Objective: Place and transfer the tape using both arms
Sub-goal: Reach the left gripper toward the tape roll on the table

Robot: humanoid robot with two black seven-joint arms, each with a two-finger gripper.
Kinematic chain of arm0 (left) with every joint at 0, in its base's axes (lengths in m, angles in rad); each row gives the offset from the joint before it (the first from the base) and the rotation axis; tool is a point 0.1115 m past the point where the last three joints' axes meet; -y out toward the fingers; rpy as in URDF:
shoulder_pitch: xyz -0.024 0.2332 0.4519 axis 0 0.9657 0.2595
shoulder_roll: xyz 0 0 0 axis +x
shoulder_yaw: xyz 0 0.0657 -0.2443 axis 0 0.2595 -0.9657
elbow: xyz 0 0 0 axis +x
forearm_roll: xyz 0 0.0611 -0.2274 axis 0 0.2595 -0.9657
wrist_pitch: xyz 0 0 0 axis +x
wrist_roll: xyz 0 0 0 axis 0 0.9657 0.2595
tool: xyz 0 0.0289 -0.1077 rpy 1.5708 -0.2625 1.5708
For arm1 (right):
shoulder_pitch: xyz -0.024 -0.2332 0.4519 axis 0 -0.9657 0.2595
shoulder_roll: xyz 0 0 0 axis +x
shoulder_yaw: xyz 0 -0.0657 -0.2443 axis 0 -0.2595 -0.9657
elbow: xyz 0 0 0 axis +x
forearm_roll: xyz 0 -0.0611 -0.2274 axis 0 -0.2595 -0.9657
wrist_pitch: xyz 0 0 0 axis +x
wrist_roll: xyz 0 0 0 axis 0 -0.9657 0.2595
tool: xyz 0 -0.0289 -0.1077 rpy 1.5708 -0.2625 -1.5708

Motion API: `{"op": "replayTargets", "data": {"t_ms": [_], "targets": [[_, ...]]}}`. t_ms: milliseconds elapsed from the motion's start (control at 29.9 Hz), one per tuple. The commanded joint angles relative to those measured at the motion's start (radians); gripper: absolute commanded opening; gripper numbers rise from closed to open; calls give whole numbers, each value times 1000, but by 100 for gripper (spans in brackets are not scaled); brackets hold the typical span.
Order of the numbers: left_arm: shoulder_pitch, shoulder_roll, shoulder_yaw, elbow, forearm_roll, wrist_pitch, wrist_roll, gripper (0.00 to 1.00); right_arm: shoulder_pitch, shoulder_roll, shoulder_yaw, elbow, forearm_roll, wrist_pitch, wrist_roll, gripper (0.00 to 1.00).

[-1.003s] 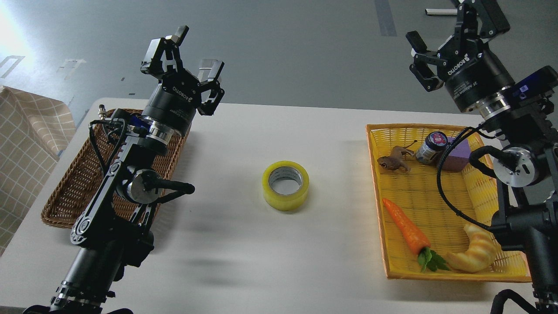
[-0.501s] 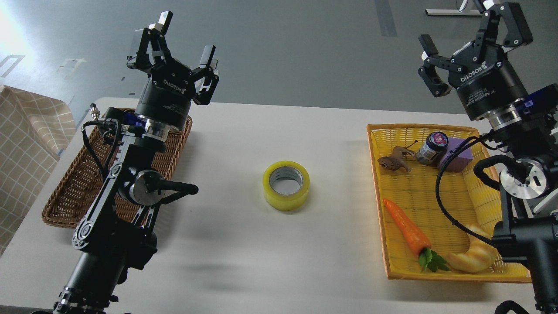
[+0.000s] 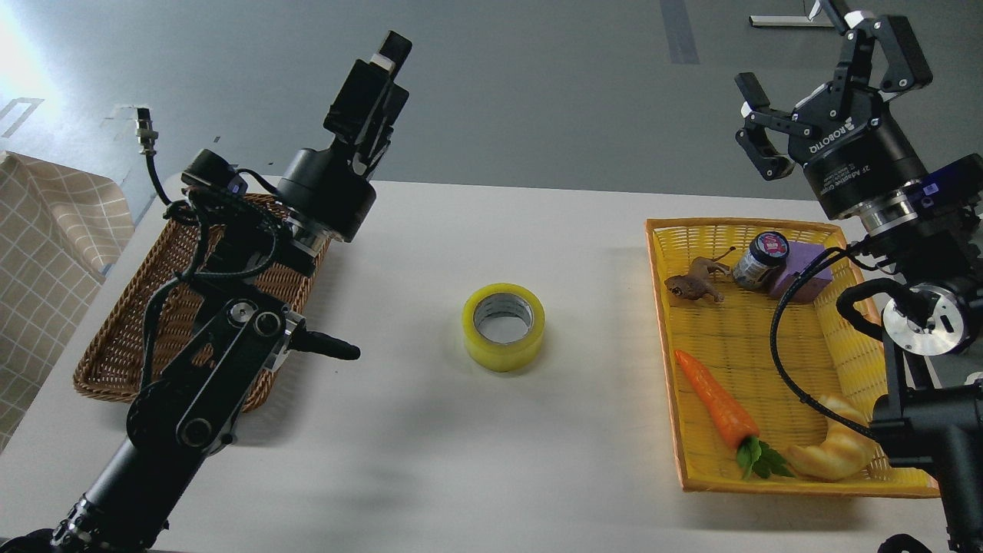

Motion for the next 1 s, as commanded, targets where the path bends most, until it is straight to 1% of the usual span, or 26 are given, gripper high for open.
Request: {"op": "replayTargets", "data": {"t_ms": [0,67,134,234,301,468,535,635,735,802,836,869,903,969], "targets": [[6,10,74,5,194,0,17,97,12,0,1,2,0,0,-1,100],[6,3,99,34,318,0,28,97,20,0,3,4,2,0,-3,100],[6,-2,128,105,422,-1,36,97,32,0,0,5,2,0,-9,100],[5,1,165,154,469,-1,39,97,45,0,-2,18,2,1,-23,100],[6,-11,149,189,461,-1,46,98,52,-2,-8,25,2,1,-33,100],[15,-13,145,195,455,9,43,98,57,0,-10,34,2,1,-43,100],[17,12,174,202,484,16,43,98,58,0,-10,34,2,1,-43,100],[17,12,211,206,553,16,48,98,65,0,-10,34,2,1,-43,100],[18,19,226,252,564,17,69,98,77,0,-10,34,2,1,-44,100],[17,18,231,289,564,17,110,98,86,0,-10,34,2,0,-44,100],[17,18,231,289,564,17,111,98,86,0,-10,34,2,0,-44,100],[18,18,232,295,564,17,135,98,91,0,-10,33,2,0,-44,100],[17,19,232,304,564,17,150,98,92,0,-10,33,2,0,-44,100],[9,12,234,333,564,17,169,98,92,0,-10,33,2,0,-44,100]]}}
